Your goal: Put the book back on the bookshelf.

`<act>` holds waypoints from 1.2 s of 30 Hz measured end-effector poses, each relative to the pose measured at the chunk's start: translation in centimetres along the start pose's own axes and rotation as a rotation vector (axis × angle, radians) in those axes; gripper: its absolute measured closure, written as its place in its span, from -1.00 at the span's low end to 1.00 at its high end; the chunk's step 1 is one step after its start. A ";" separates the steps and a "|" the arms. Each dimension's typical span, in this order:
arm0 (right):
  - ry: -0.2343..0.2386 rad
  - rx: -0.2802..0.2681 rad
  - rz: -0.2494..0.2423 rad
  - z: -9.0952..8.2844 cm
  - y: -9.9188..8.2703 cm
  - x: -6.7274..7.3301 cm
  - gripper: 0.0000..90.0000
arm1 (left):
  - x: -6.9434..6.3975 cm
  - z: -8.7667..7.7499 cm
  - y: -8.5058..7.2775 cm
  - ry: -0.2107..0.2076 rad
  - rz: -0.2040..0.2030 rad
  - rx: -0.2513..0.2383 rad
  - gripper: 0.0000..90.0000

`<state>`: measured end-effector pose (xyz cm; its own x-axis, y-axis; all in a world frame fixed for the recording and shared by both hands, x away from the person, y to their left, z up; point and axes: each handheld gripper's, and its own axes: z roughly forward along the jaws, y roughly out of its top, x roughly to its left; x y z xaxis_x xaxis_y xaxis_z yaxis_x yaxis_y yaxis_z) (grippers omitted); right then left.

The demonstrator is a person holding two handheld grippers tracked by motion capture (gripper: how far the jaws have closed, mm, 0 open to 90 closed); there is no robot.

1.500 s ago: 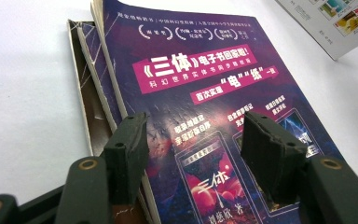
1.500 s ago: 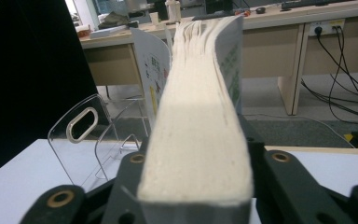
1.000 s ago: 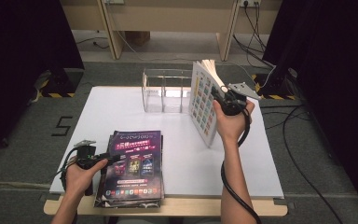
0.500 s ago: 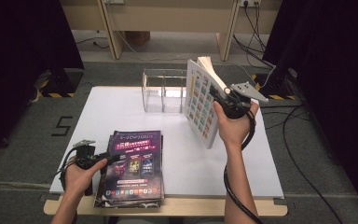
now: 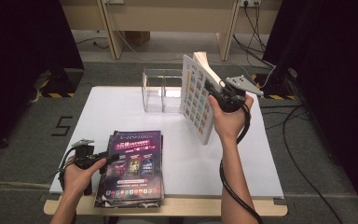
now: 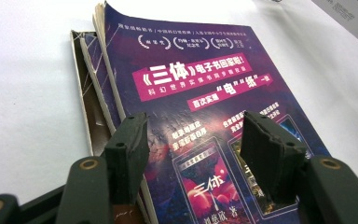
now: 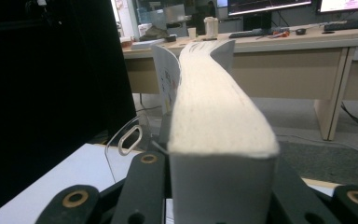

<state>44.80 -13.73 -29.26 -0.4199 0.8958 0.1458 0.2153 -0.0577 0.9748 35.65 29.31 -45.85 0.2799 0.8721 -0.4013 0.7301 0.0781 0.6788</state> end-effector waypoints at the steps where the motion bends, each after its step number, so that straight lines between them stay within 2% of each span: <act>1: 0.005 0.005 0.001 0.2 0.0 0.1 0.66 | 0.0 0.0 0.0 0.000 0.000 0.000 -0.09; 11: -0.003 0.026 0.003 2.1 0.3 -1.0 0.66 | 0.1 -0.1 0.0 -0.004 -0.005 -0.008 -0.09; 21: -0.050 0.028 0.007 3.2 0.5 -1.9 0.66 | 0.0 -0.1 0.1 -0.009 -0.003 -0.013 -0.09; 28: -0.074 0.020 0.014 3.8 0.6 -2.1 0.66 | 0.2 -0.2 0.0 -0.003 -0.003 -0.009 -0.09; 36: -0.082 0.015 0.019 4.8 0.8 -1.3 0.65 | 0.1 -0.3 0.1 -0.006 -0.003 -0.013 -0.09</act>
<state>49.69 -12.81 -29.47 -0.3417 0.9279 0.1492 0.2361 -0.0689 0.9693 35.59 29.57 -45.60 0.2819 0.8687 -0.4072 0.7226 0.0871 0.6858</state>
